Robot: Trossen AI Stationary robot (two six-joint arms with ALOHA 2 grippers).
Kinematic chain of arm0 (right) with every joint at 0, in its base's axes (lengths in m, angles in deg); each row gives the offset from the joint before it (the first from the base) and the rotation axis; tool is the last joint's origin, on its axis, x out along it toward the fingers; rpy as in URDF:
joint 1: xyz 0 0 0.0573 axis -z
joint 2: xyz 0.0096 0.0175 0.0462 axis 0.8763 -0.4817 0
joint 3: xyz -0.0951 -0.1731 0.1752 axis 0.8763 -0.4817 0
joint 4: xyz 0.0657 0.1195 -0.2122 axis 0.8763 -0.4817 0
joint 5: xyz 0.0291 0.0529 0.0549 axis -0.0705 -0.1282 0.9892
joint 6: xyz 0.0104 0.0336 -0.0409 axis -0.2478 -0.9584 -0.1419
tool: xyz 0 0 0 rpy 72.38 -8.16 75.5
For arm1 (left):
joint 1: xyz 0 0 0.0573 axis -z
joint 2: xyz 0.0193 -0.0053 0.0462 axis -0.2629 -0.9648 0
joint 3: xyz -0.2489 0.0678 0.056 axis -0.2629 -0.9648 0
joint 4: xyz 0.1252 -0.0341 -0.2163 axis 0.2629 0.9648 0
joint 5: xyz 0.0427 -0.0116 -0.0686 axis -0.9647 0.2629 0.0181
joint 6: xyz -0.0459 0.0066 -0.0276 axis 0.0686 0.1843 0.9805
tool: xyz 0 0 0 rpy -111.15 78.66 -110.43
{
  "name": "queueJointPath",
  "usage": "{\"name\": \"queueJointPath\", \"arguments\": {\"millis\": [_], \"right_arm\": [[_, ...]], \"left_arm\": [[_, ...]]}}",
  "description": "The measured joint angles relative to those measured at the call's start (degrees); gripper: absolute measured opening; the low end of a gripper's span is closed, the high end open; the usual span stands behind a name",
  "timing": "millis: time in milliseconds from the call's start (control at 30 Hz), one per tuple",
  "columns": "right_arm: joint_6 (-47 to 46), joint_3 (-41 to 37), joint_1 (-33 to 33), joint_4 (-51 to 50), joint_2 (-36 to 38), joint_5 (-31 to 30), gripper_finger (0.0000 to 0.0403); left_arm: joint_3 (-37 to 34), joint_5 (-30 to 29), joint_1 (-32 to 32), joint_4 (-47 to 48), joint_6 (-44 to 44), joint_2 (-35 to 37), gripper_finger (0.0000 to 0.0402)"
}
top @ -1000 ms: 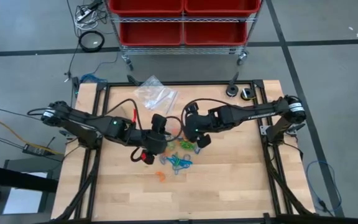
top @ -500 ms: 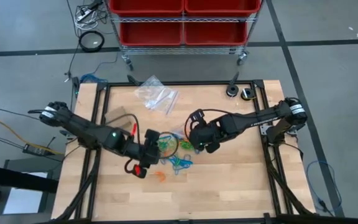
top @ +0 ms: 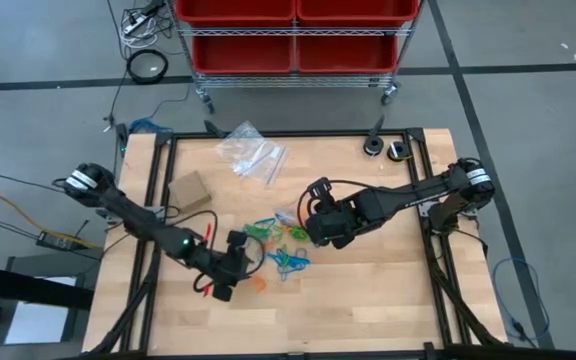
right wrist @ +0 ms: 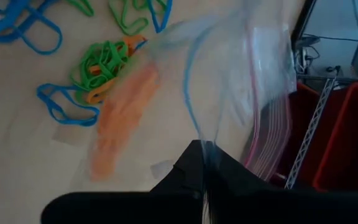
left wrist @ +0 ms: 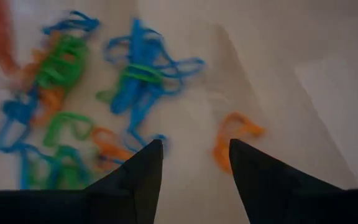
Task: Sort rubber bands
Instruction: Put the orange rubber band into the transparent zip bag
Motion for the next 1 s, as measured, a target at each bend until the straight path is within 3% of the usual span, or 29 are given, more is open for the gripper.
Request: {"name": "queueJointPath", "arguments": {"millis": [300, 400, 600, 700, 833, 1000], "right_arm": [[-0.52, 0.00, 0.56, 1.15, 0.00, 0.92, 0.0000], [-0.52, 0.00, 0.60, 1.15, 0.00, 0.94, 0.0000], [-1.44, 0.00, 1.60, 1.15, -0.02, 1.76, 0.0000], [-1.77, -0.02, 1.81, 1.14, -0.02, 1.86, 0.0000], [-1.97, -0.02, 1.97, 0.97, -0.02, 1.97, 0.0000], [-2.29, -0.02, 2.03, -0.58, -0.02, 1.91, 0.0000]], "left_arm": [[-11.44, -0.21, 2.01, -21.19, 7.14, -5.55, 0.0193], [-12.31, -0.28, 1.77, -27.59, 7.96, -8.70, 0.0193], [-10.14, -0.48, 1.52, -31.33, 8.88, -15.84, 0.0184], [-8.91, -0.53, 1.38, -32.31, 9.64, -17.87, 0.0136], [-8.93, -0.30, 1.39, -34.25, 5.58, -17.34, 0.0027], [-9.20, -1.03, 1.16, -31.67, 2.48, -14.10, 0.0006]]}}
